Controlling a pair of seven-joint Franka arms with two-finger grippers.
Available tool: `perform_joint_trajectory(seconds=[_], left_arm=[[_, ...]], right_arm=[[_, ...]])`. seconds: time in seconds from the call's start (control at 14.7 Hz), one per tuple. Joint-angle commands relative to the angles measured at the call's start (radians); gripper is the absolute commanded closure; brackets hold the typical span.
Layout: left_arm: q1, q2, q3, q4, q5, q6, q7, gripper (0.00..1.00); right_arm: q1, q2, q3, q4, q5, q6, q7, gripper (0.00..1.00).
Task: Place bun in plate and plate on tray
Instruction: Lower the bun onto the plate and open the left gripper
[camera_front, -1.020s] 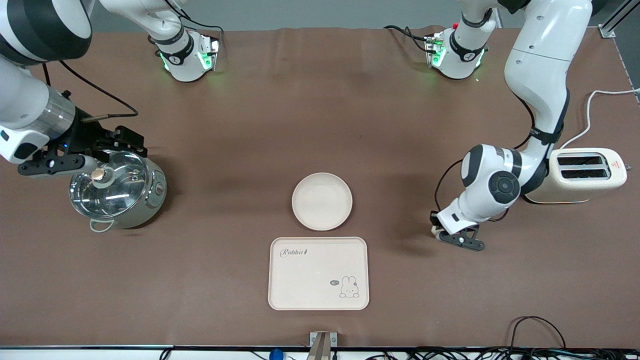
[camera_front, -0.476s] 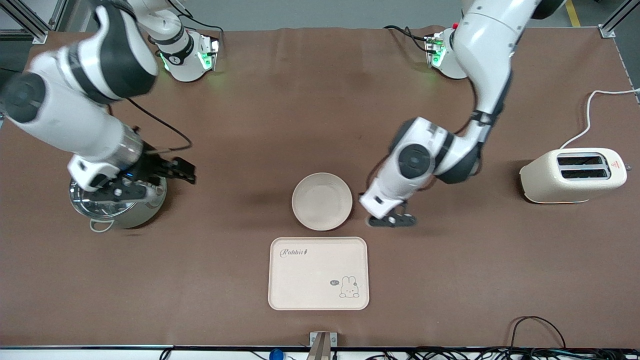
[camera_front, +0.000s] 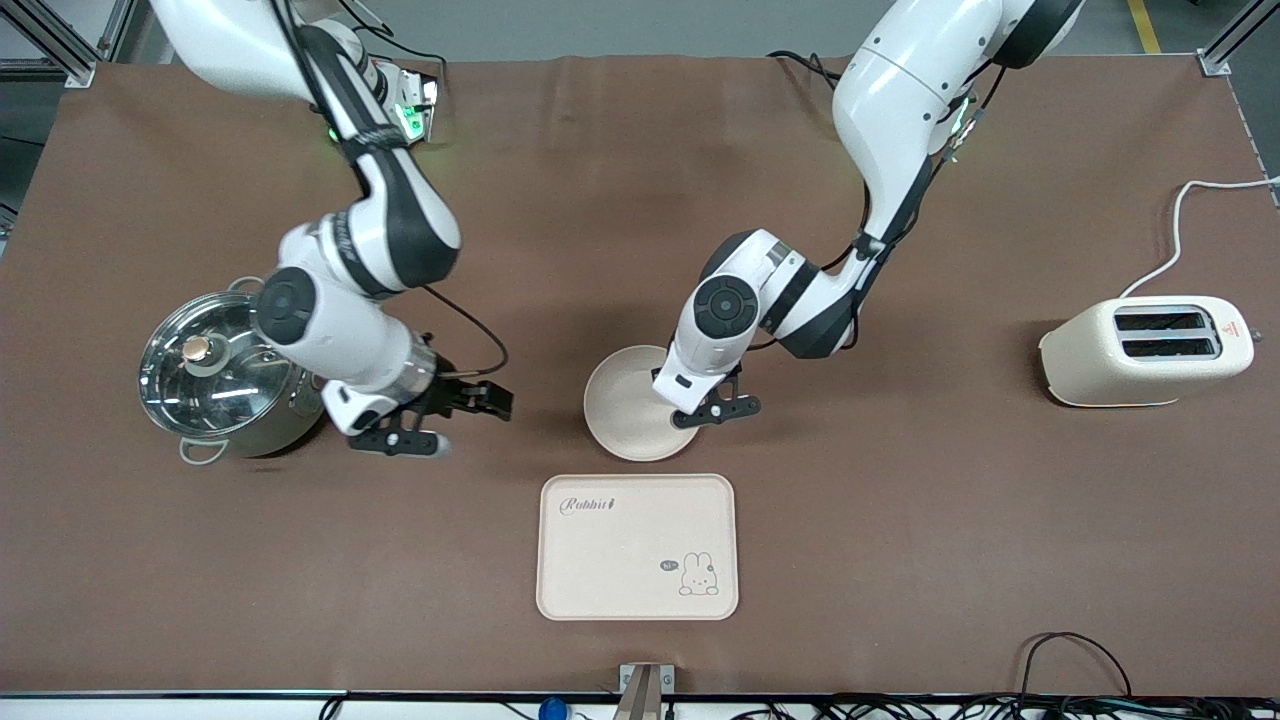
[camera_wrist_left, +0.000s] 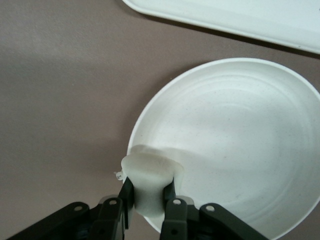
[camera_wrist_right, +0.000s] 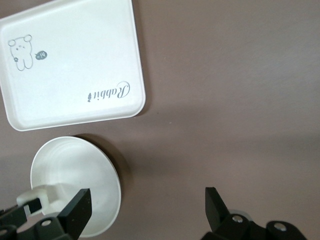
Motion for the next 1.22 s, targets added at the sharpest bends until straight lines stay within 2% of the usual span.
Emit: perform_joint_trajectory(seconds=[0.0,0.07,0.14,0.2,0.41,0.48,0.82,1.16], left_arm=[[-0.014,0.032,0.008,0.053,-0.012,0.007,-0.027,0.46],[-0.016,0.036,0.008,0.07,-0.017,0.007,-0.035,0.37],[-0.014,0.038,0.008,0.076,-0.015,0.007,-0.035,0.25],[-0.014,0.032,0.009,0.076,-0.012,0.007,-0.027,0.01],[0.006,0.007,0.018,0.091,0.009,-0.013,-0.009,0.0],[0.023,-0.02,0.022,0.093,0.026,-0.06,0.037,0.0],[0.193,-0.158,0.022,0.11,0.037,-0.244,0.361,0.0],[0.406,-0.338,0.008,0.11,0.025,-0.395,0.535,0.0]], right_arm=[[0.045,0.062,-0.011,0.0,0.024,0.038,0.066,0.0],[0.051,0.084,-0.009,-0.007,0.024,0.049,0.072,0.0],[0.061,0.094,-0.009,-0.024,0.024,0.072,0.074,0.0],[0.074,0.096,-0.009,-0.047,0.024,0.106,0.074,0.0],[0.116,0.119,-0.009,-0.087,0.024,0.196,0.113,0.0],[0.139,0.131,-0.011,-0.087,0.024,0.209,0.14,0.0],[0.173,0.18,-0.009,-0.078,0.024,0.284,0.157,0.0],[0.193,0.205,-0.009,-0.063,0.022,0.31,0.181,0.01]])
